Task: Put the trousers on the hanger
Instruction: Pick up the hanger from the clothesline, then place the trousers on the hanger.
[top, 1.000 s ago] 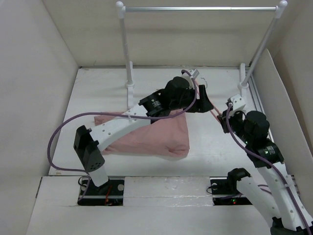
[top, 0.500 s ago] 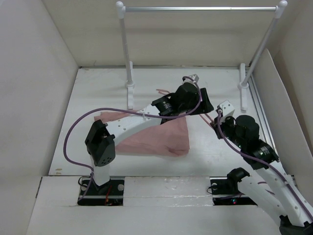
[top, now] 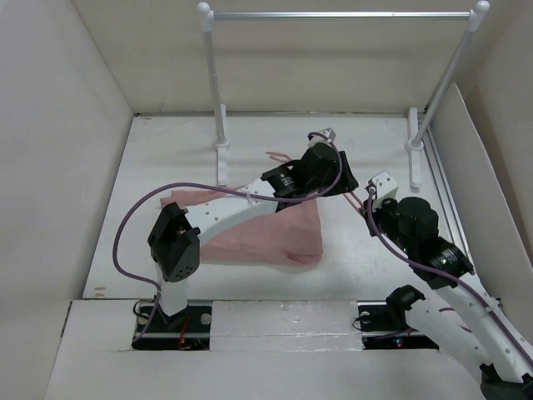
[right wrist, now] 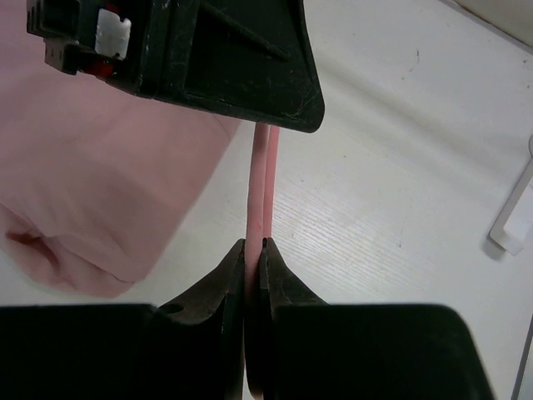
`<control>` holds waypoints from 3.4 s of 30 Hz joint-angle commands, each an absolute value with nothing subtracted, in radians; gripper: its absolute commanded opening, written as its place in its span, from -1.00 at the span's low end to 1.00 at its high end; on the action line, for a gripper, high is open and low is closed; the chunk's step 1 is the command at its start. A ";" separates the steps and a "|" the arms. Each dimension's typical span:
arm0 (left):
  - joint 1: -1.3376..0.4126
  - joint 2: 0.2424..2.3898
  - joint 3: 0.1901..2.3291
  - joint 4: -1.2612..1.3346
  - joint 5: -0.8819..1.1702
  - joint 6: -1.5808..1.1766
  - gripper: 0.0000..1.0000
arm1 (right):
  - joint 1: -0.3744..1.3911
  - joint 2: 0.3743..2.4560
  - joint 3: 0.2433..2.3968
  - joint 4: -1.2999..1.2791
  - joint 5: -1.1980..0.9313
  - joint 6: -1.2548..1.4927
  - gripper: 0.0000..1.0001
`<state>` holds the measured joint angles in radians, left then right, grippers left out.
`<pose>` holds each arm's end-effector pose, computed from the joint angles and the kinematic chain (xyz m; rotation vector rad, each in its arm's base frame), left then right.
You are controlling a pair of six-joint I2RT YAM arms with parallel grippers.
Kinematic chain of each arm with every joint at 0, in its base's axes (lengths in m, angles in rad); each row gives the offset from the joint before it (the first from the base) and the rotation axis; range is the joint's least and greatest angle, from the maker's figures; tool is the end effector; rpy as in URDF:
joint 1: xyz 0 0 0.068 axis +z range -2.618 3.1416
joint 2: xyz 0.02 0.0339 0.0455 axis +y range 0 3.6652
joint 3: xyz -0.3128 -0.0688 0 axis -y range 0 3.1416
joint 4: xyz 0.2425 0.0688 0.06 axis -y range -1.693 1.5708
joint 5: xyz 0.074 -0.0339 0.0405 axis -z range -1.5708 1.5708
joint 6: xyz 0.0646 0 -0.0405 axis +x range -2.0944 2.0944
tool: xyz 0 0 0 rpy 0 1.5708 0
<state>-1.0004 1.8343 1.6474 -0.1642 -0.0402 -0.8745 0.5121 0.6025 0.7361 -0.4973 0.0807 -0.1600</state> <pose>0.2619 -0.4034 0.3817 0.1037 2.1184 -1.1691 0.1106 0.0562 0.3333 -0.5875 1.8452 0.1568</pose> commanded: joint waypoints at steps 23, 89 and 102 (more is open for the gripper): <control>-1.025 1.730 1.353 0.038 -0.052 -1.003 -1.00 | 0.543 0.672 0.908 -0.656 -0.053 -0.109 0.32; -1.134 1.815 0.954 0.219 -0.477 -1.332 -1.00 | 0.285 1.416 0.765 0.014 -0.433 0.078 0.01; -1.124 1.818 0.956 0.204 -0.466 -1.327 -1.00 | 0.362 1.500 0.713 0.080 -0.471 0.153 -0.23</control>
<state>-1.1301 1.8164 0.9676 0.2394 -0.4686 -1.3262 0.3447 1.4960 0.7364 0.0326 -0.4648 0.1268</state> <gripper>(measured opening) 0.032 0.379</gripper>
